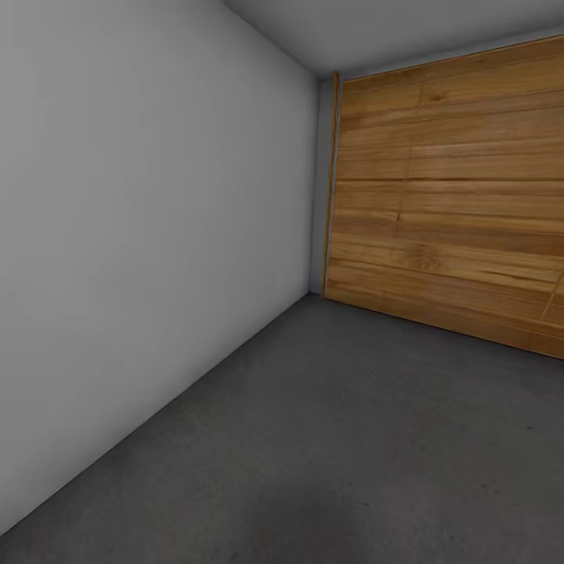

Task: Move the two storage containers from the living room to the garage. In the garage, place one container on the floor and stack the other container on top of it (either order is fine).

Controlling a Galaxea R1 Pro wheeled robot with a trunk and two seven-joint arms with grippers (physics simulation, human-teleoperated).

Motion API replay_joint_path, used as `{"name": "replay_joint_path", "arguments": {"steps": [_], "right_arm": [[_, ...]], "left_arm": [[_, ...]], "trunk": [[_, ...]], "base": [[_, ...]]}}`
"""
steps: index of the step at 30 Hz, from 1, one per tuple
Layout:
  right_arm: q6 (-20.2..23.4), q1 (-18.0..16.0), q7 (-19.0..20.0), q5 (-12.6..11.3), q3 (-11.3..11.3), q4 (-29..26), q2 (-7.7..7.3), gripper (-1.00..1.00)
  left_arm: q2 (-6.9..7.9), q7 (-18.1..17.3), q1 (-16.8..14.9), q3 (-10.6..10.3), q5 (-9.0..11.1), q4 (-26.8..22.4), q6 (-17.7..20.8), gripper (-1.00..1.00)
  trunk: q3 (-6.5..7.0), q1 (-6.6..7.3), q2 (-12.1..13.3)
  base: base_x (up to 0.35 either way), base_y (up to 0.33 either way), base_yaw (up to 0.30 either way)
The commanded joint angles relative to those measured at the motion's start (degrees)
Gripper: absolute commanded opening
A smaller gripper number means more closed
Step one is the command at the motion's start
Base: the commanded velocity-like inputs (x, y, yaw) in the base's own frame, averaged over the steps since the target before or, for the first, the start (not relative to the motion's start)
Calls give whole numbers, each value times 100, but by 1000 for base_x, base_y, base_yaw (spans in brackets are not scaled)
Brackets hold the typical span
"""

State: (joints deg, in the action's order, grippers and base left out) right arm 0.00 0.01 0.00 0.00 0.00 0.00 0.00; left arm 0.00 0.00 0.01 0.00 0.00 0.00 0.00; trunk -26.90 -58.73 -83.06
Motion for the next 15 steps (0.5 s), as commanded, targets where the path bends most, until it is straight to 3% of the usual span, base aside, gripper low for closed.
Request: {"name": "replay_joint_path", "arguments": {"steps": [1, 15], "right_arm": [[-25, -9, 16, 33, 33, 0, 13, 100], [-12, -9, 20, -48, 485, 9, 25, 100]], "left_arm": [[33, 9, -9, -6, 0, -33, -18, 100], [58, 9, -9, -9, 0, -139, -18, 100]], "trunk": [[-3, 0, -2], [-3, 0, -2]], "base": [[0, 0, 0], [0, 0, 0]]}}
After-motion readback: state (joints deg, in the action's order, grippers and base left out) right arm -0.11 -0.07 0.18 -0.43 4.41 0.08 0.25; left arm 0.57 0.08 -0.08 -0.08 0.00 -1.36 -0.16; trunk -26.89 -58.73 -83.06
